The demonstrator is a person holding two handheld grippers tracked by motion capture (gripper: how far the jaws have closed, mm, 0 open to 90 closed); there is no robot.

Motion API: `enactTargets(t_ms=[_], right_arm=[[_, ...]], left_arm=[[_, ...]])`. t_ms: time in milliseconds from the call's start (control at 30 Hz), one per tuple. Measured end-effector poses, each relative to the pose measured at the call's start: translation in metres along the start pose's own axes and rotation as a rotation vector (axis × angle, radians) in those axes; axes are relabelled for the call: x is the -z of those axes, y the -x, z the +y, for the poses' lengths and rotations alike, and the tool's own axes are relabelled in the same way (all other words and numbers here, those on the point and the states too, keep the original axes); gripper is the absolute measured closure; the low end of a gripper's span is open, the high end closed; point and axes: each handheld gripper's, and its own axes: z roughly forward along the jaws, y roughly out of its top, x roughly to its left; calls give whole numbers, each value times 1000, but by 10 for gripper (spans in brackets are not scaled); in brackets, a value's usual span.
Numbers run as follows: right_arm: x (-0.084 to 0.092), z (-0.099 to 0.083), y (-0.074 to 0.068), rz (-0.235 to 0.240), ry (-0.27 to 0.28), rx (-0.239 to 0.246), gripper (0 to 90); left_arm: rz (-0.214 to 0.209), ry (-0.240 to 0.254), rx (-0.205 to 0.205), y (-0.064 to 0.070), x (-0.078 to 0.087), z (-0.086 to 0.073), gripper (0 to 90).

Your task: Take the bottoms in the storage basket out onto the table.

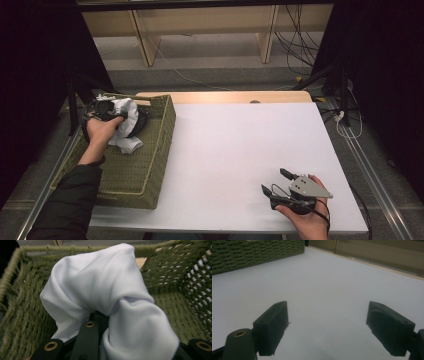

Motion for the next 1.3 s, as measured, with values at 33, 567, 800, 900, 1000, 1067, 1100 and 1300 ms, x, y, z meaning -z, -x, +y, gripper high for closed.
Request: enactTargets(t_ms=[33, 567, 800, 900, 1000, 1067, 1100, 1300], right_arm=[[0, 0, 0, 1, -2, 1, 187], [0, 0, 0, 1, 2, 2, 188], [0, 0, 0, 2, 3, 0, 188], [0, 0, 0, 1, 0, 1, 188], [0, -1, 0, 1, -3, 2, 188], [0, -1, 0, 3, 3, 0, 188], [0, -1, 0, 2, 4, 0, 188], [0, -1, 0, 1, 8, 5, 187]], left_arm=[[0, 12, -8, 1, 4, 1, 743], [-11, 174, -80, 19, 43, 10, 745], [-23, 258, -86, 29, 60, 8, 745], [-33, 293, -93, 35, 67, 7, 745], [-40, 319, -92, 40, 72, 5, 745], [-45, 336, -91, 43, 75, 3, 745], [-47, 346, -92, 44, 76, 3, 745], [-69, 381, -78, 49, 81, -3, 745]])
